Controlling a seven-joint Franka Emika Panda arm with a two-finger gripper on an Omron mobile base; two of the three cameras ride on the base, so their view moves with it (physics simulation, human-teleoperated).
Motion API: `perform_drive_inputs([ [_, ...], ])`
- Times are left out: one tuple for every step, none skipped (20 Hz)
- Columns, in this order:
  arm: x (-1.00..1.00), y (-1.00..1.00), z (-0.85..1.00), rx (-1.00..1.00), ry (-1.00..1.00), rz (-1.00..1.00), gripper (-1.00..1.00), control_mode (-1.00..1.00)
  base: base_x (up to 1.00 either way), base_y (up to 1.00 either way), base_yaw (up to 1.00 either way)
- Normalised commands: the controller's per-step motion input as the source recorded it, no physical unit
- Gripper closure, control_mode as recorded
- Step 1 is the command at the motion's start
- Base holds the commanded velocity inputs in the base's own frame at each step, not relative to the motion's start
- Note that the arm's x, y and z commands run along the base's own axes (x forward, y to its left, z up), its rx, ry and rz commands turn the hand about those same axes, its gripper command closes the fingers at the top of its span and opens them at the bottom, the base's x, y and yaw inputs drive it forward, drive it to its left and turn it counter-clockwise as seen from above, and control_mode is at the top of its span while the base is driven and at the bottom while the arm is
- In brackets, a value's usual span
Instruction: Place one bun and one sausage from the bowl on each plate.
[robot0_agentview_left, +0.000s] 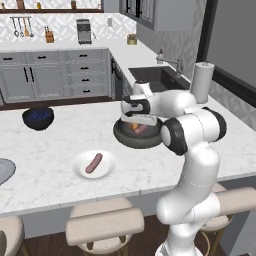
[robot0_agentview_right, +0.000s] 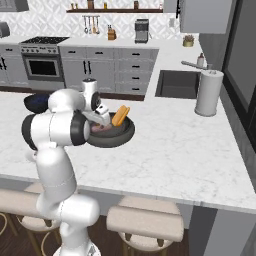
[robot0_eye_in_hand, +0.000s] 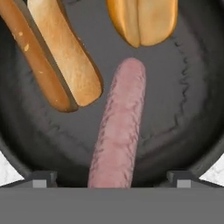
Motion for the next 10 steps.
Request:
perform_drive_inputs([
  [0.41, 0.0, -0.09, 0.01, 0.0, 0.0, -1.0, -1.0, 0.0, 0.0, 0.0],
  [0.3, 0.0, -0.31, 0.0, 0.0, 0.0, -1.0, -1.0, 0.0, 0.0, 0.0],
  [0.0, 0.0, -0.44, 0.0, 0.01, 0.0, -1.0, -1.0, 0.0, 0.0, 0.0],
  [0.0, 0.0, -0.44, 0.0, 0.02, 0.0, -1.0, -1.0, 0.0, 0.0, 0.0],
  [0.0, 0.0, -0.4, 0.0, 0.01, 0.0, -1.0, -1.0, 0.0, 0.0, 0.0],
  [0.0, 0.0, -0.4, 0.0, 0.04, 0.0, -1.0, -1.0, 0.0, 0.0, 0.0],
  [0.0, 0.0, -0.37, 0.0, 0.04, 0.0, -1.0, -1.0, 0.0, 0.0, 0.0],
  [0.0, 0.0, -0.35, 0.0, 0.03, 0.0, -1.0, -1.0, 0.0, 0.0, 0.0],
  [0.0, 0.0, -0.38, 0.0, 0.02, 0.0, -1.0, -1.0, 0.0, 0.0, 0.0],
  [0.0, 0.0, -0.49, 0.0, 0.05, 0.0, -1.0, -1.0, 0.0, 0.0, 0.0],
])
